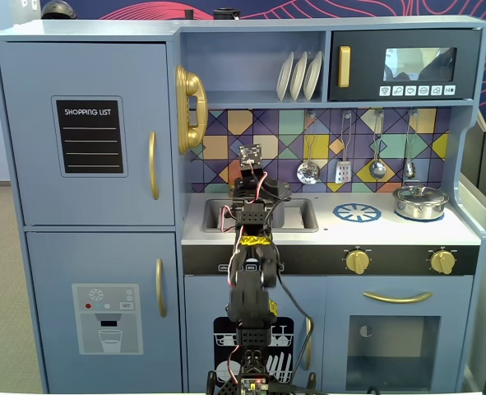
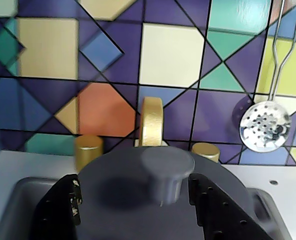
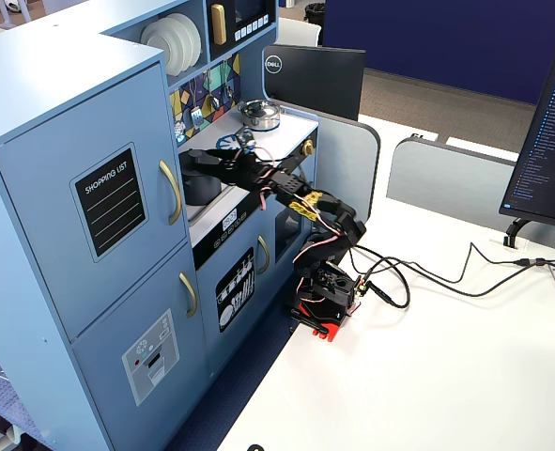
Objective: Pick up the lid from the counter and put it on the gray recipient
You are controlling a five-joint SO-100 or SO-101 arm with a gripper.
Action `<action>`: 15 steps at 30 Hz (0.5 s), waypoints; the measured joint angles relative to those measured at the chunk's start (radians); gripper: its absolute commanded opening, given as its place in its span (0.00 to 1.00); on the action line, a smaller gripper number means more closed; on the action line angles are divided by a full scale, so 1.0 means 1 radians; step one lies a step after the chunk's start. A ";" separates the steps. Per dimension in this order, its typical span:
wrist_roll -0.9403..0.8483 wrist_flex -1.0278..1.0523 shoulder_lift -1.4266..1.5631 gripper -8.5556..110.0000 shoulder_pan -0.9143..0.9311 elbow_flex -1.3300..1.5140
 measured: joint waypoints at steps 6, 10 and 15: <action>0.020 0.316 0.264 0.09 0.000 0.014; 0.052 0.574 0.419 0.07 -0.002 0.074; 0.064 0.776 0.525 0.07 0.021 0.241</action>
